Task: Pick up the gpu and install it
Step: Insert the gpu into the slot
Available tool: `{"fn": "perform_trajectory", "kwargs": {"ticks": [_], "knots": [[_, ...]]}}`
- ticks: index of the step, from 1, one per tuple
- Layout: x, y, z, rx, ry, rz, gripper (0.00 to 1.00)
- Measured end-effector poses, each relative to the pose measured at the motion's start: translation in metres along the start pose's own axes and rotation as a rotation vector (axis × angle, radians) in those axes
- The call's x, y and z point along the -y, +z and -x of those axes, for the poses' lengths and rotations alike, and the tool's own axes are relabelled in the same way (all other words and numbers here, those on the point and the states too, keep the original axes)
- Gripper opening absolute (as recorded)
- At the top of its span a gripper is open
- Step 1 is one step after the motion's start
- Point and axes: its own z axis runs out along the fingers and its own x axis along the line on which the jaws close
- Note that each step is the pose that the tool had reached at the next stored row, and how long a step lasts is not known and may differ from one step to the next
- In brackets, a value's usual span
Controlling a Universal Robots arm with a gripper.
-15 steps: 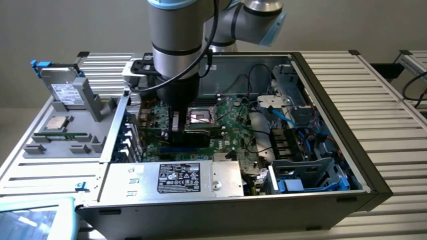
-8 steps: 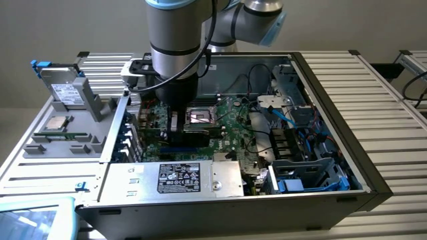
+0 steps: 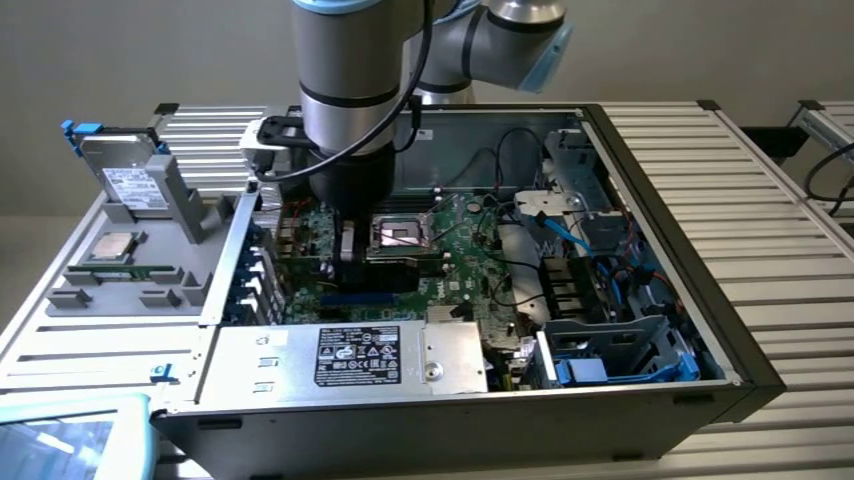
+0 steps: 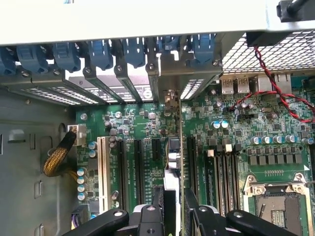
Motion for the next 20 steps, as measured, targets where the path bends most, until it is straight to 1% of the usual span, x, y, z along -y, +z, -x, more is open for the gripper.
{"fn": "perform_trajectory", "kwargs": {"ticks": [1,8,9,12,14,17,20], "knots": [[-0.0001,-0.0019,0.0,-0.0002,0.0,-0.0001,0.28],[0.0003,-0.0017,0.0,-0.0002,0.0,0.0009,0.28],[0.0006,-0.0016,0.0,-0.0001,0.0,0.0024,0.28],[0.0012,-0.0018,0.0001,-0.001,0.0,0.0118,0.28],[0.0019,-0.0018,0.0001,-0.0014,0.0,0.0155,0.28],[0.002,-0.0018,0.0001,-0.002,0.0,0.0158,0.28],[0.0052,-0.002,0.0002,-0.0026,0.0,0.0161,0.28]]}}
